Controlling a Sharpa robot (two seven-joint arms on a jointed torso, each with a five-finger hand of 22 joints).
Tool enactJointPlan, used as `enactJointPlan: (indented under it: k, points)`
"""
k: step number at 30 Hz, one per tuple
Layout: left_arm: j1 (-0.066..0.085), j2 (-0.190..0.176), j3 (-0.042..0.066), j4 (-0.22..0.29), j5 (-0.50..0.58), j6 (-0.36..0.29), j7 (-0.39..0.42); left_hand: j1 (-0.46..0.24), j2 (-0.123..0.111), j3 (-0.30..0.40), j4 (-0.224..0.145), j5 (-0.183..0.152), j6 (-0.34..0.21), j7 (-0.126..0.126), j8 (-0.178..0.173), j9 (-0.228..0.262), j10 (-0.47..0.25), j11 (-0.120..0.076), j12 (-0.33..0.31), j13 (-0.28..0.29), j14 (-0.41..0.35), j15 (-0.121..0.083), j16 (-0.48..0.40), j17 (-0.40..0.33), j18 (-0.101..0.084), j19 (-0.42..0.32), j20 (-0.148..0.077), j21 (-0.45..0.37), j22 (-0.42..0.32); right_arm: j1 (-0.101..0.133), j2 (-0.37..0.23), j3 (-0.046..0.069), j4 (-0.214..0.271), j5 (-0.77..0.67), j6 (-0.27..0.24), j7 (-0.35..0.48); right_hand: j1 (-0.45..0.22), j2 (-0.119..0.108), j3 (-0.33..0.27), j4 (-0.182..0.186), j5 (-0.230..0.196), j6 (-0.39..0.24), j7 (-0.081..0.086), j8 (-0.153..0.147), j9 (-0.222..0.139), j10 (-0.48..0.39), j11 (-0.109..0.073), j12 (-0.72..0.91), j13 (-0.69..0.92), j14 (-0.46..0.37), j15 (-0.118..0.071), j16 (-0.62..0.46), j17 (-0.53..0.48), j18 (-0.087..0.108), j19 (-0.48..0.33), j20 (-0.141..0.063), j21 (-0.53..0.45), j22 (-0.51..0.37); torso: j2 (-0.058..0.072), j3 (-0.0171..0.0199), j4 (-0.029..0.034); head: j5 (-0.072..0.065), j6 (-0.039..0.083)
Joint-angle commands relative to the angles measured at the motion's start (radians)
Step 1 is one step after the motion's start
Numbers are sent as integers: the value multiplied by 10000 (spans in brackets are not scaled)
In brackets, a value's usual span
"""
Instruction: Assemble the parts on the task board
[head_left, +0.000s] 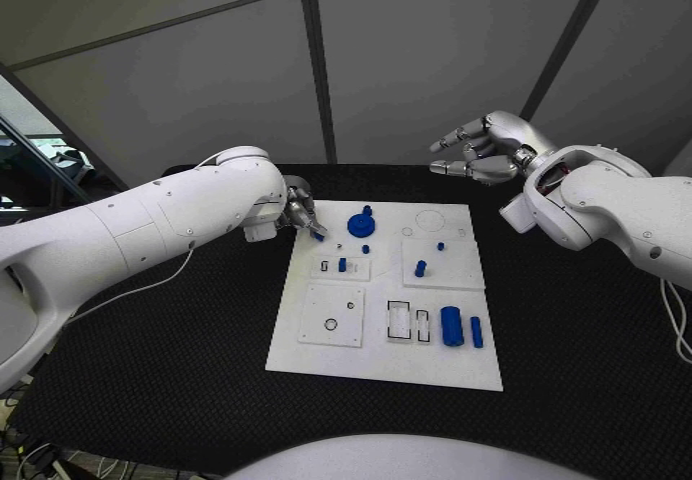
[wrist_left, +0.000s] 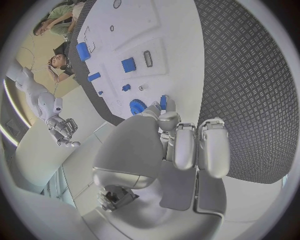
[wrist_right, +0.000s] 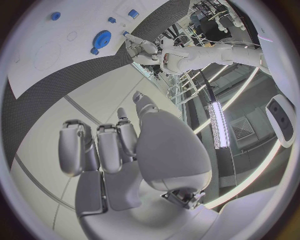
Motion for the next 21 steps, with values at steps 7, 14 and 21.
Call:
enactJointPlan:
  k: [7, 14, 21]
  points:
    - [30, -791, 3, 1198, 634, -789, 69, -1015, -1071, 3350, -1548, 180, 119, -76, 263, 323, 221, -60, 13, 6, 589, -105, -23, 779, -922, 507, -59, 66, 1873, 20, -17, 6, -16, -15, 31, 125, -83, 48, -5, 20, 47, 40, 19, 56, -9, -17, -29, -22, 73, 489, -67, -40, 254, 192, -53, -11, -66, 866, -2, 7, 13, 36, -20]
    - [23, -1524, -36, 2384, 660, -1667, -127, -1441, -1313, 4005, -1742, 228, 180, -113, 397, 432, 352, -98, 88, 77, 593, -131, -15, 786, -953, 566, -79, 180, 1960, 20, -32, 6, -22, -15, 29, 121, -88, 53, -5, 24, 59, 43, 19, 59, -10, -15, -29, -20, 74, 491, -67, -39, 258, 191, -49, -11, -64, 870, 3, 9, 10, 105, -32]
    - [-18, -1929, -205, 3126, 663, -2379, -399, -1586, -1367, 4243, -1824, 230, 205, -132, 450, 471, 417, -118, 138, 126, 595, -148, -11, 791, -969, 598, -94, 249, 2007, 20, -18, 5, -46, -15, 37, 125, -88, 53, -5, 24, 59, 43, 19, 59, -10, -15, -29, -20, 74, 491, -67, -39, 258, 191, -49, -11, -64, 870, -3, -3, 9, 182, -55]
